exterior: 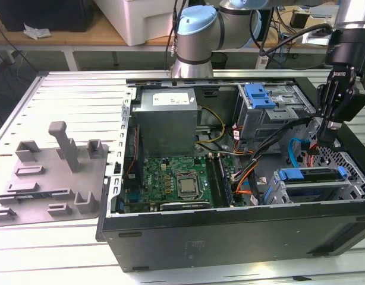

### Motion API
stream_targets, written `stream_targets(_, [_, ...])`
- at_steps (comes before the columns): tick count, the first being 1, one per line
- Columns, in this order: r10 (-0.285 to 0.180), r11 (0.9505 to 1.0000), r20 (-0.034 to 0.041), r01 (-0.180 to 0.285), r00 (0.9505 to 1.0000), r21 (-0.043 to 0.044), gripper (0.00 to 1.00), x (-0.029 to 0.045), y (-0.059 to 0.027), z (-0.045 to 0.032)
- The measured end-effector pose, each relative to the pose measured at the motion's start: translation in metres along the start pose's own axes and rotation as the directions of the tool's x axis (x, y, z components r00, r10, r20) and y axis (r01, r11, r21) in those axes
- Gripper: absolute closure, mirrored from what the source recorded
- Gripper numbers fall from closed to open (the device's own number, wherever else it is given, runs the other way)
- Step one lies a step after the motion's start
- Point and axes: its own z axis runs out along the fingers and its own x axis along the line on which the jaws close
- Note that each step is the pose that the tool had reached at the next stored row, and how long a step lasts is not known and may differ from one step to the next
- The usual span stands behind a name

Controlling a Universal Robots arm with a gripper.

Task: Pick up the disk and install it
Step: 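Insert the first disk wire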

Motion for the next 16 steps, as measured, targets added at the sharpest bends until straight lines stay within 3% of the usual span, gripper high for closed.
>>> stream_targets(4, [0.000, 1.0000, -0.0011, 0.000, 1.0000, 0.0002, 0.84, -0.0033, 0.0057, -0.0003])
stream_targets(9, [0.001, 1.0000, 0.0012, -0.001, 1.0000, 0.0035, 0.84, -0.0013, 0.0148, 0.0008])
stream_targets(12, [0.001, 1.0000, 0.0162, -0.001, 0.9999, 0.0095, 0.84, -0.0003, 0.0175, 0.0009])
stream_targets(13, [-0.001, 1.0000, 0.0264, 0.001, 0.9997, 0.0099, 0.84, 0.0004, 0.0177, 0.0012])
stream_targets(14, [-0.004, 0.9999, 0.0417, 0.003, 0.9991, 0.0101, 0.84, 0.0016, 0.0176, 0.0015])
stream_targets(16, [-0.006, 0.9999, 0.0505, 0.005, 0.9987, 0.0105, 0.84, 0.0043, 0.0179, 0.0017])
